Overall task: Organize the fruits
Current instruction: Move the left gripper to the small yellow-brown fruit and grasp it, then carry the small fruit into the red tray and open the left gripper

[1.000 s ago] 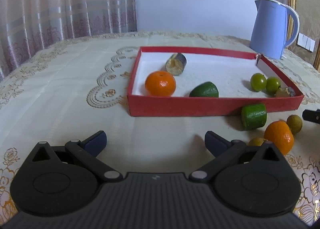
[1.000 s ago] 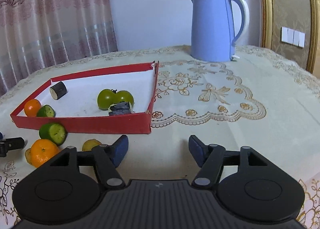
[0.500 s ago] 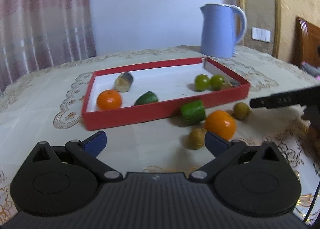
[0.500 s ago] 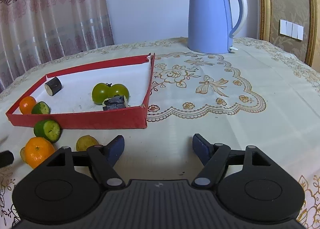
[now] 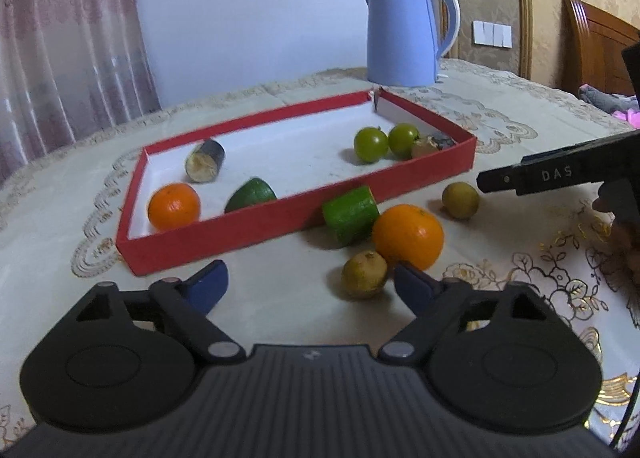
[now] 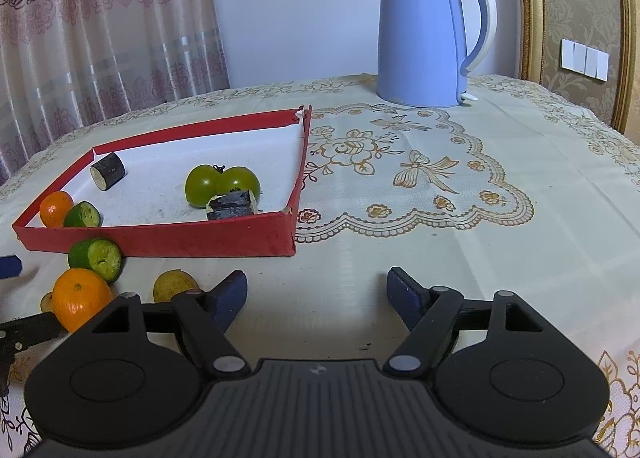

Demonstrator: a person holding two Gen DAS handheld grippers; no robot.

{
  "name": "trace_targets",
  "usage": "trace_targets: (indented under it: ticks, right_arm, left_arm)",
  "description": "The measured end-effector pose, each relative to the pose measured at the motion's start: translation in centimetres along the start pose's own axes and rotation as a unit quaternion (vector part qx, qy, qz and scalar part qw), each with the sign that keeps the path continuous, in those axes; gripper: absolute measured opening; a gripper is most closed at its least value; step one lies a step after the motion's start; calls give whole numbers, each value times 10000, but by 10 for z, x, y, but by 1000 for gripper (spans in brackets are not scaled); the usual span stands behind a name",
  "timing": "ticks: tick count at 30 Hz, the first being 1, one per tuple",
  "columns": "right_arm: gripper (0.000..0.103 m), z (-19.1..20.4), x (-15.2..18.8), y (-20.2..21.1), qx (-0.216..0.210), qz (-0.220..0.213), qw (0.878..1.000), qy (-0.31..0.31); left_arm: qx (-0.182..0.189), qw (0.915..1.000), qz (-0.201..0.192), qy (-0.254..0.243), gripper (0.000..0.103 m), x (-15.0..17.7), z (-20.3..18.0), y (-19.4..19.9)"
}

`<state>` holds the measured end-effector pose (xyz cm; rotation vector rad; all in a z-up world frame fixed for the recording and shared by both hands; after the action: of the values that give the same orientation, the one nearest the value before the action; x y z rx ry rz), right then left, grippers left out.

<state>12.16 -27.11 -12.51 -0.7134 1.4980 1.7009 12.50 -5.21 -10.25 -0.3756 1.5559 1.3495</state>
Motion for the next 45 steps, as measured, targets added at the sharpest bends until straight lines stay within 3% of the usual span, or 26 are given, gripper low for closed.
trace_targets:
  ticks: [9, 13, 18, 22, 26, 35, 45]
  right_arm:
    - [77, 0, 0, 0, 2, 0, 10000, -2]
    - [78, 0, 0, 0, -1, 0, 10000, -2]
    - [78, 0, 0, 0, 1, -1, 10000, -3]
    - [78, 1, 0, 0, 6, 3, 10000, 7]
    - [78, 1, 1, 0, 10, 7, 10000, 20]
    - [78, 1, 0, -1, 12, 11, 10000, 22]
    - [79, 2, 1, -1, 24, 29, 10000, 59]
  left_arm:
    - [110, 9999, 45, -101, 80, 1, -7, -2]
    - [260, 9996, 121, -86, 59, 0, -9, -4]
    - [340, 9993, 104, -126, 54, 0, -14, -3]
    - [498, 9985, 97, -203, 34, 0, -21, -1]
    - [541, 9979, 75, -350, 24, 0, -29, 0]
    - [293, 9994, -63, -148, 24, 1, -24, 6]
    - [-31, 9992, -207, 345, 24, -11, 13, 16]
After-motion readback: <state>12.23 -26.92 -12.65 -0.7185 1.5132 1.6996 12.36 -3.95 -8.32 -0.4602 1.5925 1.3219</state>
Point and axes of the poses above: each gripper's, at about its wrist camera, not at the fingertips, and y roughly against the way its jaws point, z to its left, x to its underside, the point moved 9 cm from there along -y, roughly the way its jaws point, and after that the axes turned 3 degrees about -x, right-handed, at the moved point
